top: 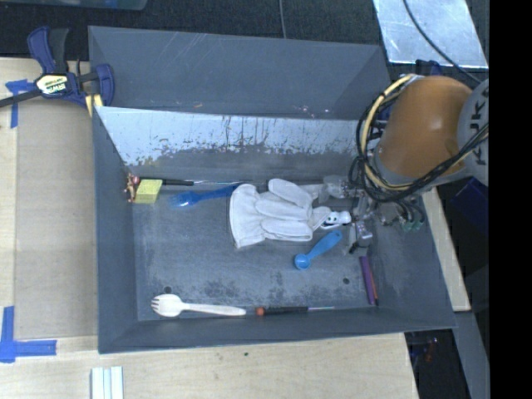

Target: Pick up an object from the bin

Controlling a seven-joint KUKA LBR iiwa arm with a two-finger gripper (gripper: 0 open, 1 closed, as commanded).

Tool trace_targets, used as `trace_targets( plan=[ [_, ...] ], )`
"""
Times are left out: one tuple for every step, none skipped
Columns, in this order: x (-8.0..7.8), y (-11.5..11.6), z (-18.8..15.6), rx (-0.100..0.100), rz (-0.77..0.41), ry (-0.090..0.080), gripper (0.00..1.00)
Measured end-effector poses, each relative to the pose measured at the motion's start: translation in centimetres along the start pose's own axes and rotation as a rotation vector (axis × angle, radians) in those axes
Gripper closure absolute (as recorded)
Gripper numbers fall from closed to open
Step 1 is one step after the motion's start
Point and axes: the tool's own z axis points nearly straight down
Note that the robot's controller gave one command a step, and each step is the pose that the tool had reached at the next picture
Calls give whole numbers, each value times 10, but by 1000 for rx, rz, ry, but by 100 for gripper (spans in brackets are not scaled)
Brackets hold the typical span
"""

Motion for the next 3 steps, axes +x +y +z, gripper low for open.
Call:
trace_targets(
  plan=[
    [-14,17,-17,4,-149,-6,0],
    [-16,14,16,-2,-186,3,0],
    [-31,16,57,8,-418,-15,0]
  ],
)
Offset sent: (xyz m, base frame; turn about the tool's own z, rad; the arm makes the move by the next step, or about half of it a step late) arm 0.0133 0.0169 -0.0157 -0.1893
